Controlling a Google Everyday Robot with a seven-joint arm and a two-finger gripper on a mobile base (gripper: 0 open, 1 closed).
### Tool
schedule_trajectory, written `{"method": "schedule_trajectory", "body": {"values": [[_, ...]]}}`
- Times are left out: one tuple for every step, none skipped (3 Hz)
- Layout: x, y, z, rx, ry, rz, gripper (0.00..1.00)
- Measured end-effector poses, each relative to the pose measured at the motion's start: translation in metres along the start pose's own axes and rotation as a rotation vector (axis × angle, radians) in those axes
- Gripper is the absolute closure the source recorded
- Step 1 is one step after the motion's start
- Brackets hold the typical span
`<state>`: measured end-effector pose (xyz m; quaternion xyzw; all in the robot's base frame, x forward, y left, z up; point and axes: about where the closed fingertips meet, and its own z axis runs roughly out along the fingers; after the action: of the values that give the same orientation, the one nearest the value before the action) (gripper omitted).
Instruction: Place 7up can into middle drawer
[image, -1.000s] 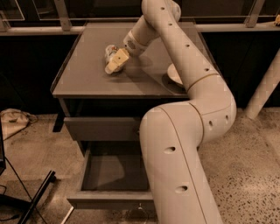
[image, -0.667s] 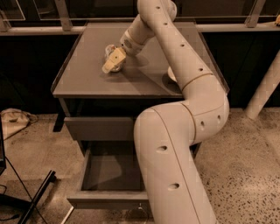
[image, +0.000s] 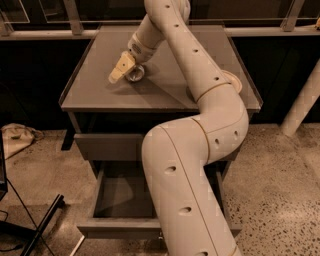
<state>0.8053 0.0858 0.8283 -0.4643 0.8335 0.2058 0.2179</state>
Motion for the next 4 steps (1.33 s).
{"method": "schedule_trajectory", "body": {"values": [[0.0000, 0.0000, 0.0000, 0.000, 0.000, 0.000, 0.17], [0.0000, 0.0000, 0.0000, 0.000, 0.000, 0.000, 0.40], [0.0000, 0.0000, 0.0001, 0.000, 0.000, 0.000, 0.63], [0.0000, 0.0000, 0.0001, 0.000, 0.000, 0.000, 0.86]]}}
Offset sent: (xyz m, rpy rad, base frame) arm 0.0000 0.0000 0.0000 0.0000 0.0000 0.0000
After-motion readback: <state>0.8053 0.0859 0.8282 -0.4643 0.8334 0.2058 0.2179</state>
